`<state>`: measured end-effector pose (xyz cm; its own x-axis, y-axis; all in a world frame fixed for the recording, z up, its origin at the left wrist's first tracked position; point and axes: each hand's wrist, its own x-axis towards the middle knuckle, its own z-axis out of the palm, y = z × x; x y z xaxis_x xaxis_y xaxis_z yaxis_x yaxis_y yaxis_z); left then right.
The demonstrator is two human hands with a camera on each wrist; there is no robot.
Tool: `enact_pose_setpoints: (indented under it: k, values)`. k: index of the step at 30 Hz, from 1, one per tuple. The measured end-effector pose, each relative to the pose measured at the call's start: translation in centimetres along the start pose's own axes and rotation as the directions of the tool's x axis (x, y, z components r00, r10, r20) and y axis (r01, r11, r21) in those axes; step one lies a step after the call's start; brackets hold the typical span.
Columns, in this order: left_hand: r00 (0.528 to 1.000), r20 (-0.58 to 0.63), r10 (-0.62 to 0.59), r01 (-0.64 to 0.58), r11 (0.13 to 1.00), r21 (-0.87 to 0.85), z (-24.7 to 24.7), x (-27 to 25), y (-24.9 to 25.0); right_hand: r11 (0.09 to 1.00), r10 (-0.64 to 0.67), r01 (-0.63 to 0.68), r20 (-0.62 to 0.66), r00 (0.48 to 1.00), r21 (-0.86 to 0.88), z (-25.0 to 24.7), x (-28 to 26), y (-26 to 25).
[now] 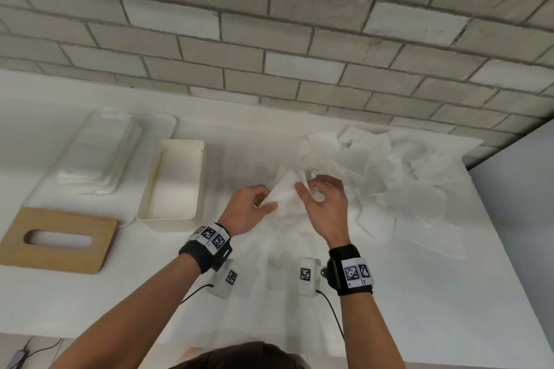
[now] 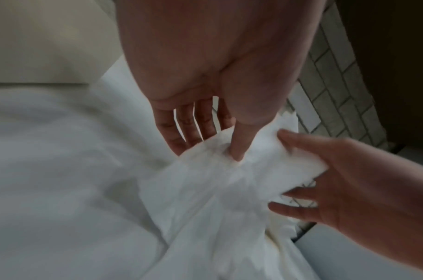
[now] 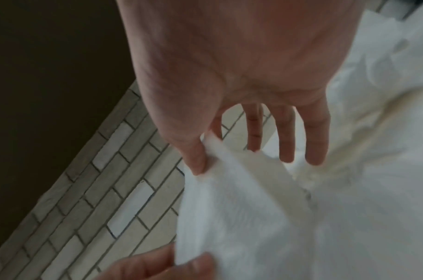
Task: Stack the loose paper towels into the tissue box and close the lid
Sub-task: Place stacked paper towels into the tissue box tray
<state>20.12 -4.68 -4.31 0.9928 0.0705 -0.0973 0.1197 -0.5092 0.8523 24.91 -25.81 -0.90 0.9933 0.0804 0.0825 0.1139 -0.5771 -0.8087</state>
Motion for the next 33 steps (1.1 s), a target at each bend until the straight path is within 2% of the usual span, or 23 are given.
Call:
enact_pose_setpoints:
  k: [2,4,7,9,12,14,15,17,19,22,25,28,30,32,33]
  values:
    - [1.000,-0.029,0.006,-0.007,1.000,-0.025,-1.2,0.1,1.0,0.998,-0.062,0.060,-0.058,0.996,-0.030,-1.4,0.4,-0.2]
    - [0.998,-0.058,0.000,-0.004,0.998,-0.061,-2.6,0.0,2.0,0.995,-0.084,0.089,-0.091,0.992,0.051,-2.6,0.6,-0.1]
    - [0.996,-0.085,0.003,-0.016,0.987,-0.159,-4.8,-0.3,3.7,0.951,0.015,0.005,-0.061,0.998,0.308,-4.1,0.8,0.0]
    - [0.996,-0.086,-0.012,-0.014,0.956,-0.294,-6.0,-0.6,5.1,0.898,0.026,-0.004,-0.044,0.999,0.440,-4.9,0.9,-0.3]
    - [0.993,-0.088,-0.082,0.030,0.877,-0.479,-6.6,-1.2,5.7,0.832,0.038,-0.016,-0.028,0.999,0.555,-5.3,1.2,-0.6]
    - [0.993,-0.071,-0.097,0.045,0.849,-0.527,-6.1,-1.4,5.2,0.821,0.127,-0.081,-0.043,0.991,0.565,-4.7,1.8,0.1]
    - [0.993,-0.059,-0.105,0.058,0.843,-0.534,-5.8,-1.5,5.0,0.836,0.176,-0.125,-0.045,0.983,0.535,-4.3,2.2,0.7]
    - [0.989,-0.037,-0.146,0.102,0.834,-0.542,-5.0,-1.7,4.4,0.912,0.241,-0.224,-0.009,0.970,0.343,-3.7,3.0,2.3]
    - [0.980,-0.032,-0.196,0.146,0.822,-0.550,-4.3,-1.8,3.8,0.948,0.248,-0.257,0.072,0.966,0.187,-3.6,3.2,3.5]
    - [0.968,-0.034,-0.251,0.192,0.816,-0.546,-3.7,-1.9,3.3,0.935,0.219,-0.264,0.199,0.955,0.237,-4.1,2.7,4.3]
    - [0.959,-0.018,-0.282,0.229,0.814,-0.533,-3.5,-1.8,3.2,0.957,0.206,-0.241,0.209,0.956,0.160,-5.0,2.3,3.9]
    - [0.960,-0.076,-0.270,0.196,0.838,-0.509,-3.4,-1.6,3.0,0.987,0.138,-0.152,0.197,0.971,0.059,-5.6,1.9,2.7]
    - [0.964,-0.105,-0.245,0.157,0.841,-0.517,-3.5,-1.6,2.9,0.995,0.048,-0.026,0.220,0.974,-0.101,-4.9,1.4,2.5]
    - [0.966,-0.100,-0.238,0.145,0.821,-0.551,-3.5,-1.8,2.9,0.954,-0.027,0.116,0.303,0.953,-0.278,-3.1,0.5,3.4]
    - [0.965,-0.095,-0.244,0.149,0.810,-0.567,-3.5,-1.9,2.9,0.905,-0.033,0.179,0.355,0.934,-0.387,-2.0,0.0,4.2]
